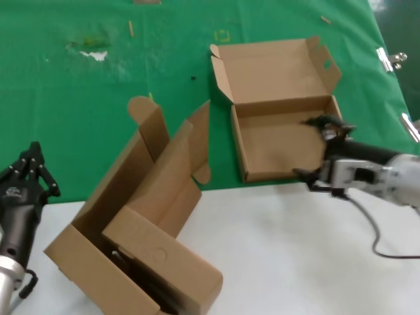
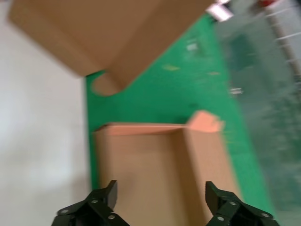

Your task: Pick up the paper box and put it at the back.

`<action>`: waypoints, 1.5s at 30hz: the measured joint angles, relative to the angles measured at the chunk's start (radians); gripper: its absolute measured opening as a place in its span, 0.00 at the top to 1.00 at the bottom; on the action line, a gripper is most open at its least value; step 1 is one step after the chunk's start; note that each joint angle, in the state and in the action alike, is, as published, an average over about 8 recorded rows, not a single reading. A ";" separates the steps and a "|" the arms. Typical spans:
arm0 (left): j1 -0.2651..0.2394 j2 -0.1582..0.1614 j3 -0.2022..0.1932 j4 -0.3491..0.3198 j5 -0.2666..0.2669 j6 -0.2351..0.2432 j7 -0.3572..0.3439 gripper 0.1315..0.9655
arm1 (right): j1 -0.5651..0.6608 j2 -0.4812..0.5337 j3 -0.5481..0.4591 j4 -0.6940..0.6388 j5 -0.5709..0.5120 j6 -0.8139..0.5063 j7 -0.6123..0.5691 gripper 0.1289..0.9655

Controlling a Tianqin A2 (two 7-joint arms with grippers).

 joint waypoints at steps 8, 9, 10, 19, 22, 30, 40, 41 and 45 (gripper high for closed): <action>0.000 0.000 0.000 0.000 0.000 0.000 0.000 0.99 | -0.222 0.104 0.247 0.292 0.129 0.073 0.096 0.29; 0.000 0.000 0.000 0.000 0.000 0.000 0.000 0.99 | -0.248 0.108 0.277 0.316 0.149 0.087 0.102 0.29; 0.000 0.000 0.000 0.000 0.000 0.000 0.000 0.99 | -0.271 0.112 0.303 0.334 0.167 0.099 0.107 0.29; 0.000 0.000 0.000 0.000 0.000 0.000 0.000 0.98 | -0.335 0.095 0.368 0.362 0.243 0.159 0.112 0.11; 0.000 0.000 0.000 0.000 0.000 0.000 0.000 0.97 | -0.338 0.081 0.364 0.355 0.262 0.175 0.108 0.09; 0.001 0.000 0.001 0.001 0.001 0.001 0.000 0.88 | -0.350 0.039 0.353 0.331 0.324 0.229 0.096 0.02; 0.001 0.000 0.002 0.002 0.001 0.001 0.000 0.69 | -0.365 -0.016 0.338 0.301 0.403 0.298 0.081 0.00; 0.001 0.000 0.002 0.002 0.001 0.001 0.000 0.69 | -0.366 -0.022 0.337 0.298 0.412 0.305 0.080 0.00; 0.002 0.000 0.002 0.002 0.002 0.001 0.000 0.69 | -0.372 -0.044 0.331 0.286 0.443 0.333 0.074 0.00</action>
